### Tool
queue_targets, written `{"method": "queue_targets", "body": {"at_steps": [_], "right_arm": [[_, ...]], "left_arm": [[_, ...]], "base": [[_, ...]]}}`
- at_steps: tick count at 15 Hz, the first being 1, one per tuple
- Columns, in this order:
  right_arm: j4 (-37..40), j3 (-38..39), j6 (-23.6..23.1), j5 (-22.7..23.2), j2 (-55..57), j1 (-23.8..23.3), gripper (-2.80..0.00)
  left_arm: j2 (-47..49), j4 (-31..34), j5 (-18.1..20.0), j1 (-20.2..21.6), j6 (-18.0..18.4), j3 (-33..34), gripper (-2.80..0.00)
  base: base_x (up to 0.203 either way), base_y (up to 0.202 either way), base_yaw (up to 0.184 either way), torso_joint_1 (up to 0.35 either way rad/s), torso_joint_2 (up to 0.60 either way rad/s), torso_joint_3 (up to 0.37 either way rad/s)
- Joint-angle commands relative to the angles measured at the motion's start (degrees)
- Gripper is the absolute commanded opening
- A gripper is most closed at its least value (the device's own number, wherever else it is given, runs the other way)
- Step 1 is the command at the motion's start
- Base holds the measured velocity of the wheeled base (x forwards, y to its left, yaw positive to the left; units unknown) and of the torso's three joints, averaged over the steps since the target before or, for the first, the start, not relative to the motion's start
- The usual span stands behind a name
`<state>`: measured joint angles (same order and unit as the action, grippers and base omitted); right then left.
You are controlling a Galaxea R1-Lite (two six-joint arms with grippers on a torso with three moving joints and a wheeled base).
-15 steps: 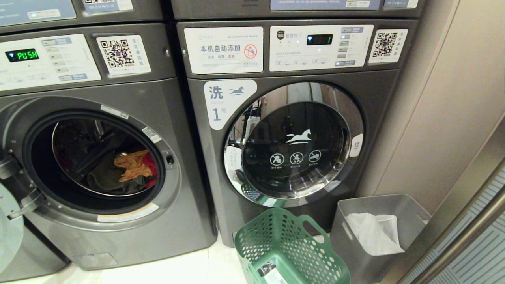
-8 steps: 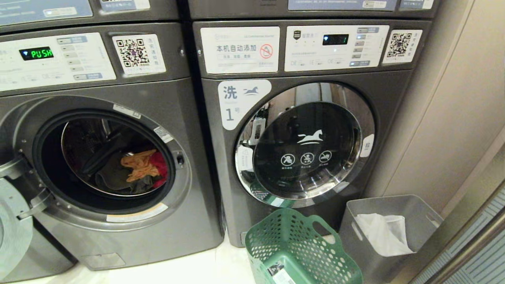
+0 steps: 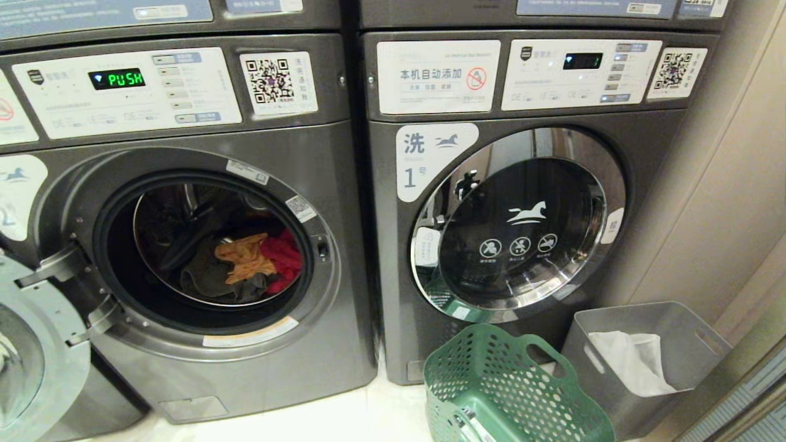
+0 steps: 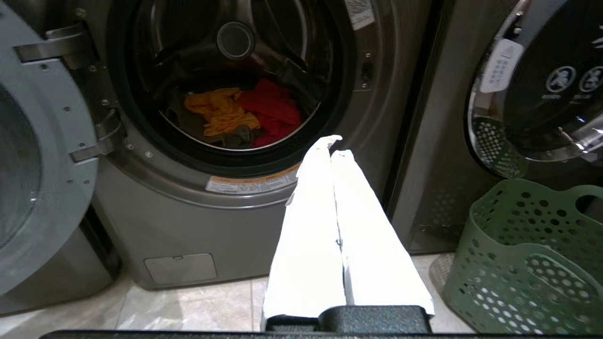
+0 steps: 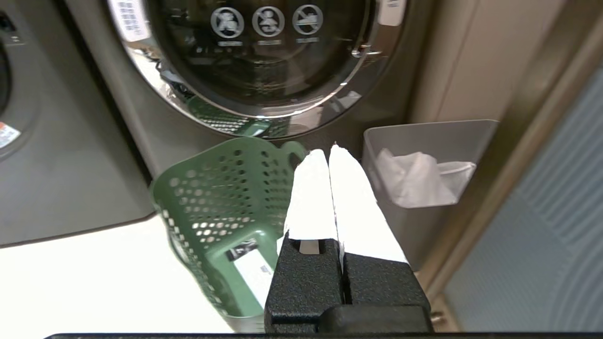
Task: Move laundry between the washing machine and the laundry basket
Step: Open the lid of the washing machine
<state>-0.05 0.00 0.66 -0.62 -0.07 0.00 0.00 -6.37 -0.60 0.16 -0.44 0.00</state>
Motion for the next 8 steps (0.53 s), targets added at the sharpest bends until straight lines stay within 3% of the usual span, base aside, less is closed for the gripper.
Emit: {"method": "queue_targets", "body": {"at_steps": [1, 8], "right_arm": [[-0.04, 0.00, -0.13, 0.01, 0.00, 0.01, -2.80], [-0.02, 0.00, 0.13, 0.00, 0.07, 0.00, -2.80]], "left_arm": [[0.09, -0.05, -0.02, 0.02, 0.00, 2.29, -2.80], [0.09, -0.09, -0.02, 0.02, 0.00, 2.29, -2.80]], "base": [[0.000, 0.197, -0.001, -0.002, 0.00, 0.006], [0.000, 0.194, -0.002, 0.001, 0.00, 0.001]]}}
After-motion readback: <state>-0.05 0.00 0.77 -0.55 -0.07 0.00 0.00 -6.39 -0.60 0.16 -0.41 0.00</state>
